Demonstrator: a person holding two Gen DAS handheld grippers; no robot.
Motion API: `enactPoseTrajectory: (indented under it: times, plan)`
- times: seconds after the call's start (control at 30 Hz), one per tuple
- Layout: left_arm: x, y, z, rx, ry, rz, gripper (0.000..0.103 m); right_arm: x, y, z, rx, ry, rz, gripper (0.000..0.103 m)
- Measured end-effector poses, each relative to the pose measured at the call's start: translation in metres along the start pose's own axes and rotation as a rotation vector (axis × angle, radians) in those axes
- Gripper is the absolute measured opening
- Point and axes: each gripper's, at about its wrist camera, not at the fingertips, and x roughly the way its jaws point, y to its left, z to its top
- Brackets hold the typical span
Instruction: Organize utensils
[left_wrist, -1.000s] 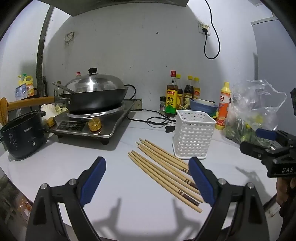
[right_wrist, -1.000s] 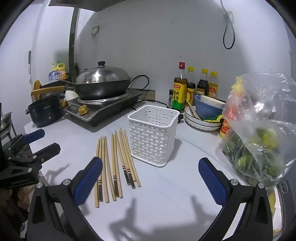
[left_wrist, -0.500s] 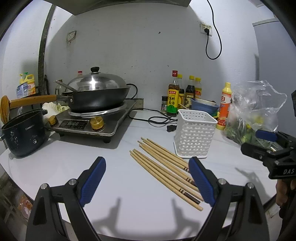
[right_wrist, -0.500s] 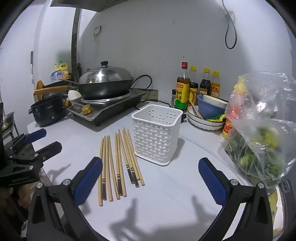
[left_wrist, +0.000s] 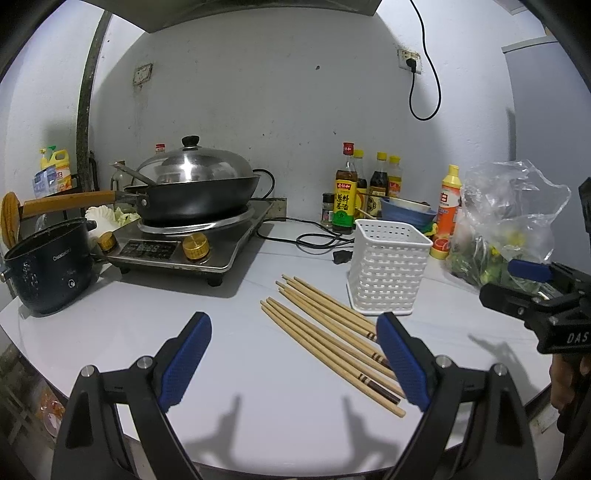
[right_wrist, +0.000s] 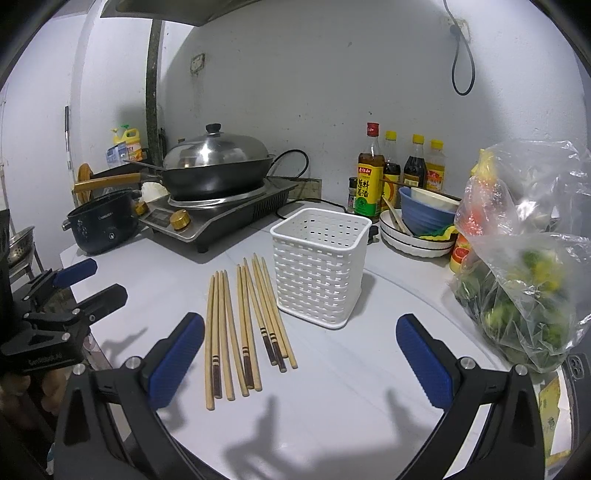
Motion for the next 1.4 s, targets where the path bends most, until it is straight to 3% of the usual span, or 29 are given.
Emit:
enactPoseTrajectory:
  times: [1.4]
  plan:
    - [-0.0009,-0.0015,0.0004,0.002,-0.007,0.008,0.091,-0.0031,0.0007,0.0003,0.005,-0.008,0.012,0.103]
